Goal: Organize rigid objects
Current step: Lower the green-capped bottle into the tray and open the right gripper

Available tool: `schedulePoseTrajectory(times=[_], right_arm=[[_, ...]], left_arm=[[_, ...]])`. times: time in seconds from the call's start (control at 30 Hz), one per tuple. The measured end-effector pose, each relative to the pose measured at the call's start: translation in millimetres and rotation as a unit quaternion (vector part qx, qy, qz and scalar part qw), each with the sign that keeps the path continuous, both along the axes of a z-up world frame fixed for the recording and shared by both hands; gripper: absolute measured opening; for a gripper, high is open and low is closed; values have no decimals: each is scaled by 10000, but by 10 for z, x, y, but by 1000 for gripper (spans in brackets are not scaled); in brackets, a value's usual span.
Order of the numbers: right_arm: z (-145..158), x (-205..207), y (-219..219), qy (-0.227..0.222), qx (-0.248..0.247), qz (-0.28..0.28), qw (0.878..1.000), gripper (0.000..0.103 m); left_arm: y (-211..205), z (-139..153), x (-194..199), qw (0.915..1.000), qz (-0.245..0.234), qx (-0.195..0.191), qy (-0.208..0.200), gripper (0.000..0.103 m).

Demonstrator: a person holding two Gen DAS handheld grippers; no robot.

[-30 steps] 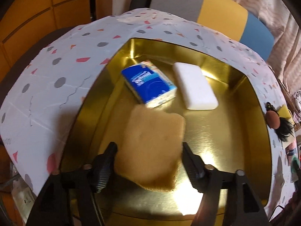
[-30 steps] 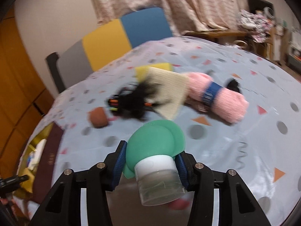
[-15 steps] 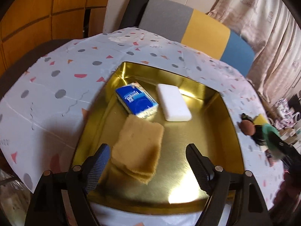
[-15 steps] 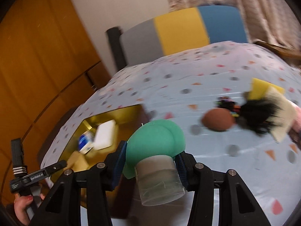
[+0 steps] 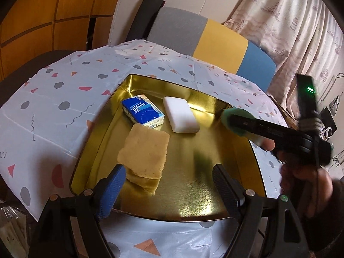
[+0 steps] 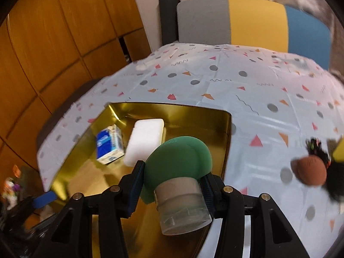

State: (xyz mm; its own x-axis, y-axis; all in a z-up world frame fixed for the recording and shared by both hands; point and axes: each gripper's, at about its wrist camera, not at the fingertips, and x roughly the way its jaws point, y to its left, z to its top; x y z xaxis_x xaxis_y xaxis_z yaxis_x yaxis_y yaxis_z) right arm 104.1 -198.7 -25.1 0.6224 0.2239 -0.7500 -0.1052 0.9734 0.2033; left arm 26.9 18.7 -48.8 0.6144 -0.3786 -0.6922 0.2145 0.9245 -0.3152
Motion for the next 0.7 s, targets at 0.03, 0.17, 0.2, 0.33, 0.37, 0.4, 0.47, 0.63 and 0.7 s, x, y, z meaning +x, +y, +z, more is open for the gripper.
schedulePoseTrajectory(times=[0.03, 0.17, 0.2, 0.33, 0.37, 0.4, 0.47, 0.63, 0.7], right_arm=[[-25, 62, 29, 35, -93, 23, 9999, 51], [-144, 298, 97, 253, -338, 80, 9991, 51], [-172, 348, 102, 302, -360, 69, 9989, 51], [-273, 547, 111, 488, -462, 25, 9977, 51], [-283, 581, 120, 474, -538, 25, 9974, 51], [-286, 607, 127, 443, -582, 45, 9973, 49], [-274, 641, 123, 411, -629, 55, 9972, 50], [-182, 577, 66, 144, -699, -13, 9974, 55], [-105, 477, 51, -64, -748, -47, 9972, 58]], left_arm=[[7, -2, 0, 10000, 5, -4, 1, 83], [48, -16, -4, 10000, 48, -42, 21, 83], [58, -19, -2, 10000, 57, -50, 28, 83], [80, -22, 0, 9999, 85, -65, 31, 83], [84, -23, 2, 9999, 93, -70, 29, 83], [86, -23, 0, 9999, 98, -82, 28, 83], [80, -25, -4, 9999, 92, -101, 33, 83], [59, -30, -14, 9999, 61, -121, 48, 83], [43, -33, -23, 9999, 35, -144, 56, 83]])
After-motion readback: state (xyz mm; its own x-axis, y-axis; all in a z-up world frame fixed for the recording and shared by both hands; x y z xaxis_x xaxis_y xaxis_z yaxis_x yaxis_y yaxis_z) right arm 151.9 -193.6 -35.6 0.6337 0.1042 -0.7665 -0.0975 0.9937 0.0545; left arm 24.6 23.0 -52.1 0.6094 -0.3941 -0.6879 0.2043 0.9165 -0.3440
